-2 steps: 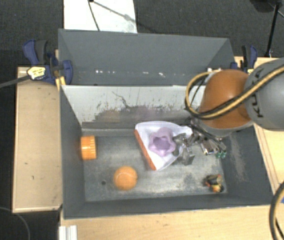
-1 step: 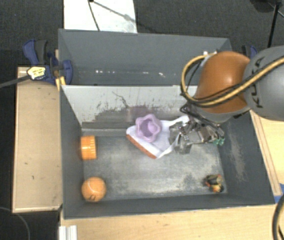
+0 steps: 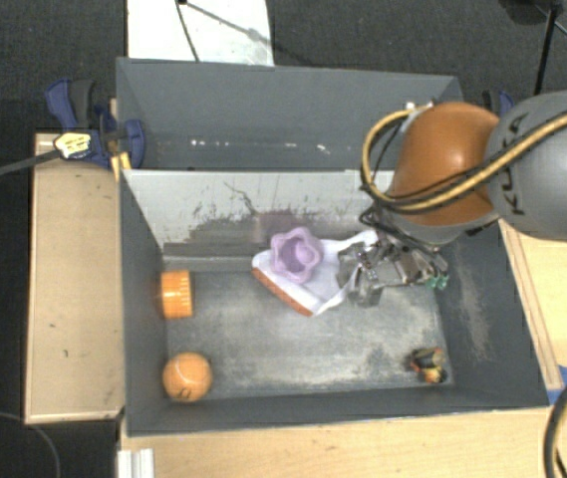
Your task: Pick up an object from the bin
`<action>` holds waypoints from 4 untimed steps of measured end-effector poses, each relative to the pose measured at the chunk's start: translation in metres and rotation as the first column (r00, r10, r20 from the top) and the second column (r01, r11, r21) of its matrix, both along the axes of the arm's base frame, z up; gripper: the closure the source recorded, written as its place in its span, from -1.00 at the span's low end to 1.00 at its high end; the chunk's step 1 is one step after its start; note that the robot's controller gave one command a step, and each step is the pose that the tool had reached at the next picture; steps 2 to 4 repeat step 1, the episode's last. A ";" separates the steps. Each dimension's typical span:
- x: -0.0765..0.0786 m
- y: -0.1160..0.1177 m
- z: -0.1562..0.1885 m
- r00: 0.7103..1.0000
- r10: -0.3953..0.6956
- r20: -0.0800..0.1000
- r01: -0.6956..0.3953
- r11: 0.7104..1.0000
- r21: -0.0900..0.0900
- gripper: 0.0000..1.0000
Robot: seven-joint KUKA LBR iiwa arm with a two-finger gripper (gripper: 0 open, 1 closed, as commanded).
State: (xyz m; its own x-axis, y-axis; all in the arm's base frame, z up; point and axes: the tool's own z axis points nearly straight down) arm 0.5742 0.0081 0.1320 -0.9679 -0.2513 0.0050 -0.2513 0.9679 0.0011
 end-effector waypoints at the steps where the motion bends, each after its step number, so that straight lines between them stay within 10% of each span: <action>1: 0.010 0.010 0.081 1.000 0.002 0.007 -0.002 1.000 0.001 1.00; 4: 0.010 0.010 0.081 1.000 0.002 0.007 -0.002 1.000 0.001 1.00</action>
Offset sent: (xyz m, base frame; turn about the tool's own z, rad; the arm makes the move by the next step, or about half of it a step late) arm 0.0000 0.0000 0.0000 0.0000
